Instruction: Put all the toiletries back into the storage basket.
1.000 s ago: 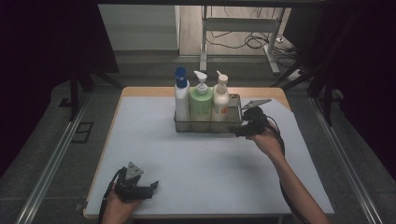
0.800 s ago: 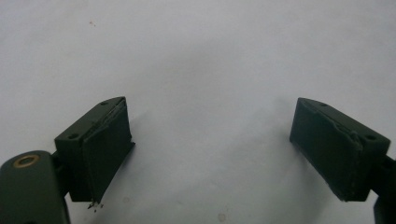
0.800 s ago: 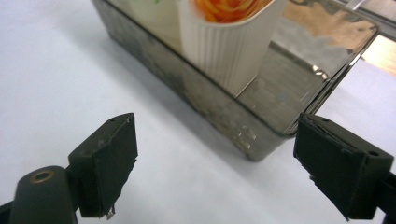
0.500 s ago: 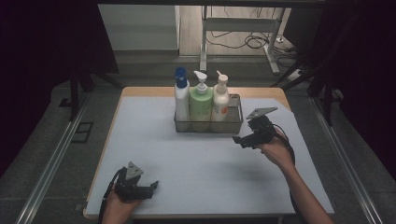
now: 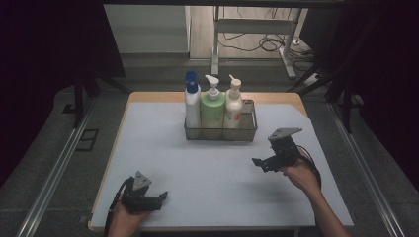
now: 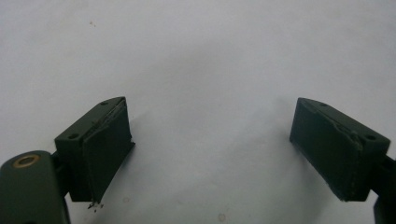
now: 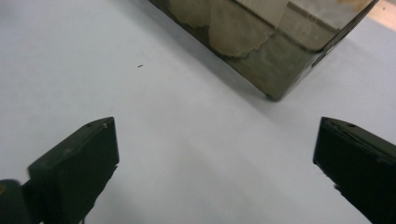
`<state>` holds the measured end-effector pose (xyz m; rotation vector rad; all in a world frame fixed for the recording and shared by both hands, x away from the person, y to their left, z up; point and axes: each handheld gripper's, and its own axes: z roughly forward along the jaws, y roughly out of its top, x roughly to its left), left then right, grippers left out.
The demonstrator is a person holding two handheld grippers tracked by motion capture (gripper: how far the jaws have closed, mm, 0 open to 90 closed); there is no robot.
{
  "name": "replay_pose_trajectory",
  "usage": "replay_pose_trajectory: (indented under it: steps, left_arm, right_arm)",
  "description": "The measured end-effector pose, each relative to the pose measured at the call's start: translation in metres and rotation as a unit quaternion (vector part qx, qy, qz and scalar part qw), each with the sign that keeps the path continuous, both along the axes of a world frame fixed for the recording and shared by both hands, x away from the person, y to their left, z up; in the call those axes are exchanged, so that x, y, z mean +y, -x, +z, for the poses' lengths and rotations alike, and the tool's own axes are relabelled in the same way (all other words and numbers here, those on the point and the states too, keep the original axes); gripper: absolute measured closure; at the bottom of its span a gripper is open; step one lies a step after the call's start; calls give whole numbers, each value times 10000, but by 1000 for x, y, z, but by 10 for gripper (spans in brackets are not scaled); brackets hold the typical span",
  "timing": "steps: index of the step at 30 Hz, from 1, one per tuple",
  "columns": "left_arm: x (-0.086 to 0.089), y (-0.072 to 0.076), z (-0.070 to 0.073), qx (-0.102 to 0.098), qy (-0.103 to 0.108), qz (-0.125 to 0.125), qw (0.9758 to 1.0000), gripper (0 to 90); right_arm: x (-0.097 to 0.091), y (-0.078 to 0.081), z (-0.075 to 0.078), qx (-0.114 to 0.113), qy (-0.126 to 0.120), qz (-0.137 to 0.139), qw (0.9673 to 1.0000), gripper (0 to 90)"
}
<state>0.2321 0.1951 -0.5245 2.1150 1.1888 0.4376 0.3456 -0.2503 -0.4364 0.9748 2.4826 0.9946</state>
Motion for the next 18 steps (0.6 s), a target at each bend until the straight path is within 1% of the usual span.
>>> replay_pose_trajectory:
  steps: [7, 9, 14, 16, 18]
  left_arm:
    - [0, 0, 0, 2, 0, -1, 10000, 123]
    - [0, 0, 0, 0, -2, 1, 10000, 123]
    - [0, 0, 0, -5, -3, 1, 10000, 123]
    - [0, 0, 0, -11, -7, 1, 10000, 123]
    - [0, 0, 0, -17, -13, -1, 10000, 124]
  right_arm:
    - [-12, 16, -17, 18, -21, -54, 10000, 0]
    - [-15, 21, -22, -7, -9, -93, 10000, 0]
    - [-22, 31, -35, 11, -45, -197, 9998, 0]
    - [-24, 35, -41, -14, -3, -247, 9997, 0]
    - [-26, 38, -48, 52, -31, -263, 9996, 0]
